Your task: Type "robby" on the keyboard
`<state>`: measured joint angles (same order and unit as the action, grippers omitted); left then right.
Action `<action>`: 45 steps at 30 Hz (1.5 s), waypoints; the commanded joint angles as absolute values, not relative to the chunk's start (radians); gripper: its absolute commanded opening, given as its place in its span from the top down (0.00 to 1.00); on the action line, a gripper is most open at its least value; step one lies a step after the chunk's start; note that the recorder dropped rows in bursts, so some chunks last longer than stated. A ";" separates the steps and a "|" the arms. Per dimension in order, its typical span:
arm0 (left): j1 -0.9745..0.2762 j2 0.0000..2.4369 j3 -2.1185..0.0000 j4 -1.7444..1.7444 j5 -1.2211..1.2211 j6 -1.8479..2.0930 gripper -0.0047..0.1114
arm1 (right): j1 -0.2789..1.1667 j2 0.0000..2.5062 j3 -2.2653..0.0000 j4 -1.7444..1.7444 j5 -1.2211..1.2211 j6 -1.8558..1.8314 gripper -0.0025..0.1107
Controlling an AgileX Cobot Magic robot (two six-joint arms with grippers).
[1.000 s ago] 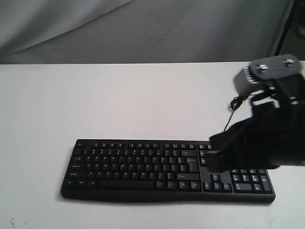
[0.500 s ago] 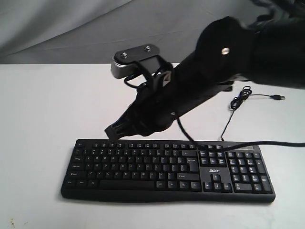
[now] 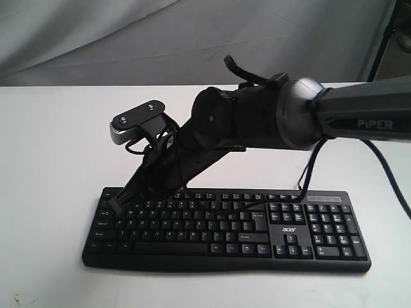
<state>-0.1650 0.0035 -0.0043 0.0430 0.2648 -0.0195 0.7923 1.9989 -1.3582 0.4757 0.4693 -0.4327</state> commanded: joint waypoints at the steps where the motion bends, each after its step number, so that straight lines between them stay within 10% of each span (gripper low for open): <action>1: -0.171 0.000 0.000 0.048 0.258 -0.022 0.96 | 0.805 1.996 -1.350 0.448 0.380 -0.448 0.98; 45: -0.171 0.000 0.000 0.048 0.258 -0.022 0.96 | 0.817 2.083 -1.258 0.464 0.230 -0.486 0.98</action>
<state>-0.1650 0.0035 -0.0043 0.0430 0.2648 -0.0195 0.8133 2.0854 -1.2582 0.4616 0.2391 -0.4763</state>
